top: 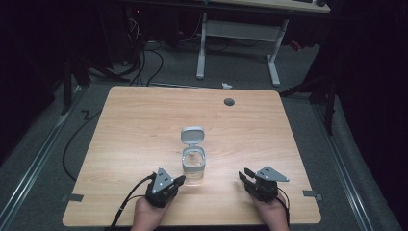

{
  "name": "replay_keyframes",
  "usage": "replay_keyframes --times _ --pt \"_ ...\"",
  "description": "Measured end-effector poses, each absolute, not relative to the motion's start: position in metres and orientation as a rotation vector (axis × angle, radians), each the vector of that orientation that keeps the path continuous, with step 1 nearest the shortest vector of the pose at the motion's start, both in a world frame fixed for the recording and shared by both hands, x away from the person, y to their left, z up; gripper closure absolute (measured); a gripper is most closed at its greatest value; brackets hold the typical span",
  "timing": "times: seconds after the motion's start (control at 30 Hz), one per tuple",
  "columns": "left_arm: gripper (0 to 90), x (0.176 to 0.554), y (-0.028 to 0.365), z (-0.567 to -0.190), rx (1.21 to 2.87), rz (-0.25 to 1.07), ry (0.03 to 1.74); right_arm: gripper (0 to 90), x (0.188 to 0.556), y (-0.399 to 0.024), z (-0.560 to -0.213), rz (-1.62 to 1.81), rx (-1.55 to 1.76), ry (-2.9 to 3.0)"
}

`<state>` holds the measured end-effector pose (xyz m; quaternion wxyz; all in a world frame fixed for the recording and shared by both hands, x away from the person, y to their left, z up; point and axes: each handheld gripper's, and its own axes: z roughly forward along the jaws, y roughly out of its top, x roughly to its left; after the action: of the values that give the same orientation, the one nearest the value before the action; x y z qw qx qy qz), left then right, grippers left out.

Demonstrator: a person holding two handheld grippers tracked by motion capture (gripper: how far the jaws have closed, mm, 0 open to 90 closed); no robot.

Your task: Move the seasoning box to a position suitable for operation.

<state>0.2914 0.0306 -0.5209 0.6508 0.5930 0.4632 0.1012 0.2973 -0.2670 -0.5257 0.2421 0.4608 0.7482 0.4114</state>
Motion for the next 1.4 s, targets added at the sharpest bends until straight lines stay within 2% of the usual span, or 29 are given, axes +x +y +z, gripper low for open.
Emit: replay_keyframes --times 0.17,0.47,0.73,0.87,1.17,1.4 --pt "90.0 0.295 0.018 -0.523 1.358 0.223 1.053 68.0 0.297 -0.267 -0.525 1.123 1.254 2.046" --pt "90.0 0.306 0.024 -0.523 1.344 0.266 1.080 67.9 0.297 -0.268 -0.526 1.124 1.261 2.045" --pt "90.0 0.303 0.021 -0.525 1.347 0.247 1.071 68.4 0.297 -0.265 -0.525 1.129 1.253 2.044" --pt "89.2 0.301 0.016 -0.527 1.349 0.233 1.058 71.1 0.298 -0.260 -0.522 1.151 1.254 2.036" --pt "88.5 0.301 0.011 -0.532 1.352 0.225 1.033 89.7 0.324 -0.232 -0.511 1.183 1.251 2.040" --pt "90.0 0.302 0.011 -0.533 1.355 0.220 1.037 90.0 0.350 -0.207 -0.500 1.191 1.231 2.046"
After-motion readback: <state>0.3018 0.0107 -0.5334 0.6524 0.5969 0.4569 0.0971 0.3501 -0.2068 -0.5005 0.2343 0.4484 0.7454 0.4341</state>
